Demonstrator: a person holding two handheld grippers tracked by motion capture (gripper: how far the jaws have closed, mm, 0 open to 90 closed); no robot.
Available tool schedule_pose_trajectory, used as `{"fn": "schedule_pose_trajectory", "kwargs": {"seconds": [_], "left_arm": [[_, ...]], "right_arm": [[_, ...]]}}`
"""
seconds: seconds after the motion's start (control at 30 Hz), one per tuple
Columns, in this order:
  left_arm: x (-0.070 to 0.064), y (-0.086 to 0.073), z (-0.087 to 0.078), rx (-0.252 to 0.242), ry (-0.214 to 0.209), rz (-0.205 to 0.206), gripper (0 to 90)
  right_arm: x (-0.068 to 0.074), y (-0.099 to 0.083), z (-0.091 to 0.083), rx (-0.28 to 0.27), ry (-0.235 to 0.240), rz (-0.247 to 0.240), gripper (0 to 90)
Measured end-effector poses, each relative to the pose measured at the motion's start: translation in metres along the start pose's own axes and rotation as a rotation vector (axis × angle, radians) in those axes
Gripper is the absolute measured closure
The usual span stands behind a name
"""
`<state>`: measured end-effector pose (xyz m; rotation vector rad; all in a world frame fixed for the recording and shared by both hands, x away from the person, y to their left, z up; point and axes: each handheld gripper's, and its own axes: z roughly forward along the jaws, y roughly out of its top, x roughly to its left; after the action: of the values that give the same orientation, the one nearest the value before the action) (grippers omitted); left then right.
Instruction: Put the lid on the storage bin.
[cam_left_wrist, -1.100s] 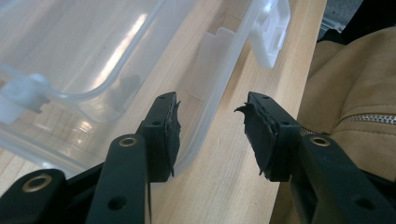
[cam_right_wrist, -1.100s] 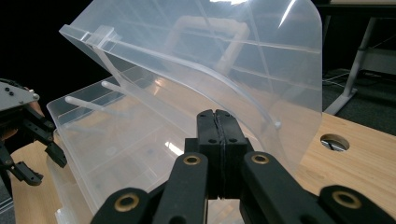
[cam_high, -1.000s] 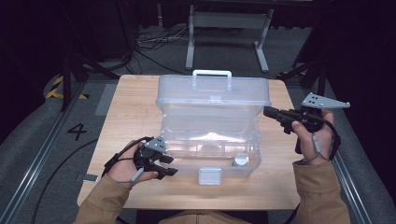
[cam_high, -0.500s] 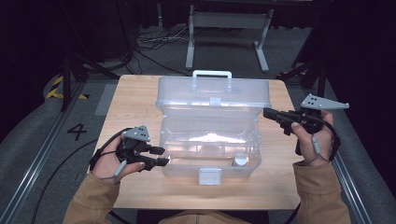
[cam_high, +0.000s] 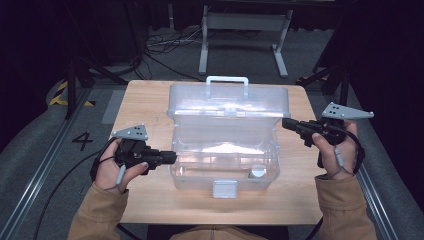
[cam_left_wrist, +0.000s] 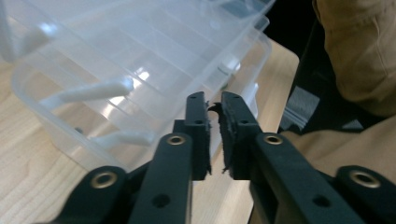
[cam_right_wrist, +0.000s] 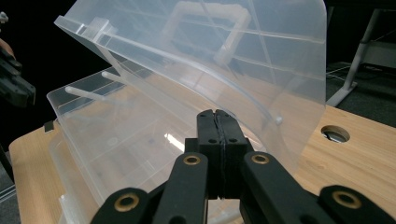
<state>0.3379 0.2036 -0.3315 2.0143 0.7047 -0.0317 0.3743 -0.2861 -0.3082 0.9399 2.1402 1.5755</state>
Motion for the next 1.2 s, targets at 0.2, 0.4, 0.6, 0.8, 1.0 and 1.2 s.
{"fn": "schedule_pose_trajectory", "kwargs": {"seconds": [0.2,0.4,0.6,0.8,1.0,1.2], "left_arm": [[0.000,0.003,-0.005,-0.085,0.074,0.009,89.3],[0.001,0.007,-0.004,-0.107,0.135,0.001,89.6],[0.002,0.009,-0.003,-0.125,0.159,-0.012,89.6],[0.004,0.011,0.001,-0.116,0.195,0.001,88.6],[0.007,0.014,0.007,-0.102,0.178,-0.004,88.9],[0.010,0.016,0.011,-0.097,0.170,-0.014,88.7]], "right_arm": [[0.001,-0.001,-0.001,0.008,0.001,-0.003,90.0],[0.002,-0.002,-0.002,0.020,0.004,-0.008,90.0],[0.004,-0.004,-0.003,0.036,0.004,-0.013,90.0],[0.007,-0.006,-0.006,0.060,0.014,-0.020,90.0],[0.009,-0.009,-0.009,0.091,0.029,-0.016,90.0],[0.010,-0.011,-0.012,0.115,0.038,-0.016,90.0]]}}
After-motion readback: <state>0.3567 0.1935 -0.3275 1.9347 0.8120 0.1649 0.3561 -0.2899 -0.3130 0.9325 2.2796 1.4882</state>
